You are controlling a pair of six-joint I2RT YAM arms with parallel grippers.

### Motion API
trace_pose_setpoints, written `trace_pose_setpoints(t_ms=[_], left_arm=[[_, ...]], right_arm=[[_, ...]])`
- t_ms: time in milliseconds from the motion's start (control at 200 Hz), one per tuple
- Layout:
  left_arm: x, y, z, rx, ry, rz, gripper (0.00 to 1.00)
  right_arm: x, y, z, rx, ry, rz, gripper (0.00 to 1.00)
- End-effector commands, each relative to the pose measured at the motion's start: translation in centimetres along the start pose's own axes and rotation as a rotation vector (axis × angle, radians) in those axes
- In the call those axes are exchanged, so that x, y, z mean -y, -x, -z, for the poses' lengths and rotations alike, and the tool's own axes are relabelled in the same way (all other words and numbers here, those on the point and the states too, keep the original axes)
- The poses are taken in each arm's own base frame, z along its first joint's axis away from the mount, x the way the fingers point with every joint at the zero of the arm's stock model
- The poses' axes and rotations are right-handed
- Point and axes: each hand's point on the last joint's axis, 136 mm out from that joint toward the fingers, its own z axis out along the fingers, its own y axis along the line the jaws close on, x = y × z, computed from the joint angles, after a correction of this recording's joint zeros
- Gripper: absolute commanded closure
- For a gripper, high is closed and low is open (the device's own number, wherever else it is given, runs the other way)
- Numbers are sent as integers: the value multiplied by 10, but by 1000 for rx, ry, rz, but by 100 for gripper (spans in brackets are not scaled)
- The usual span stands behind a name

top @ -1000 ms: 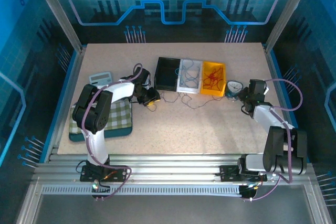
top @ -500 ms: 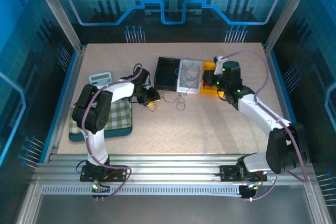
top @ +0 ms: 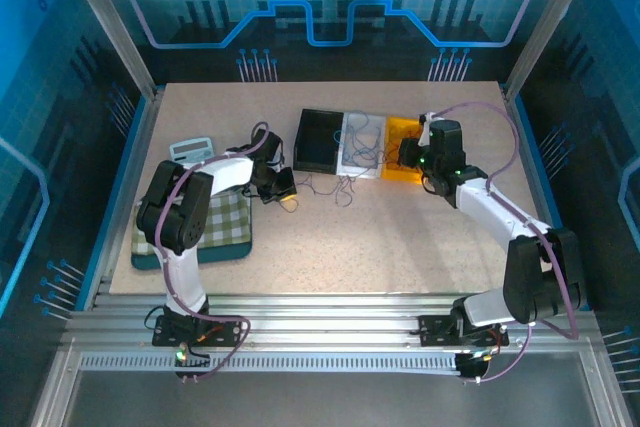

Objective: Untangle the cables

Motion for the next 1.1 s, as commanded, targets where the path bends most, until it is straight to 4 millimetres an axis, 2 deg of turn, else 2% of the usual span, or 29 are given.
trace_pose_setpoints(t_ms=[0, 30, 100, 195, 280, 465, 631, 746, 856, 1091], left_arm=[[7, 5, 18, 74, 70, -94, 75], [12, 8, 24, 102, 79, -123, 69], [21, 17, 40, 172, 124, -176, 68], [22, 29, 59, 249, 220, -201, 62], [22, 35, 65, 258, 272, -200, 57], [26, 29, 53, 154, 338, -221, 39], [51, 20, 44, 90, 282, -267, 20], [50, 12, 37, 35, 293, -248, 17], [40, 9, 33, 30, 339, -240, 16], [31, 18, 21, 40, 393, -248, 8]], right_arm=[[6, -7, -4, -15, -15, -18, 100], [6, -7, -4, -17, -15, -17, 100], [7, -9, -6, -23, -16, -16, 100], [7, -12, -9, -33, -13, -17, 100], [7, -15, -11, -44, -10, -21, 100], [7, -16, -15, -47, -3, -26, 100], [8, -16, -15, -45, -4, -22, 100], [9, -17, -15, -52, -6, -20, 100], [12, -15, -14, -44, -12, -19, 100], [12, -13, -14, -42, -4, -16, 100]])
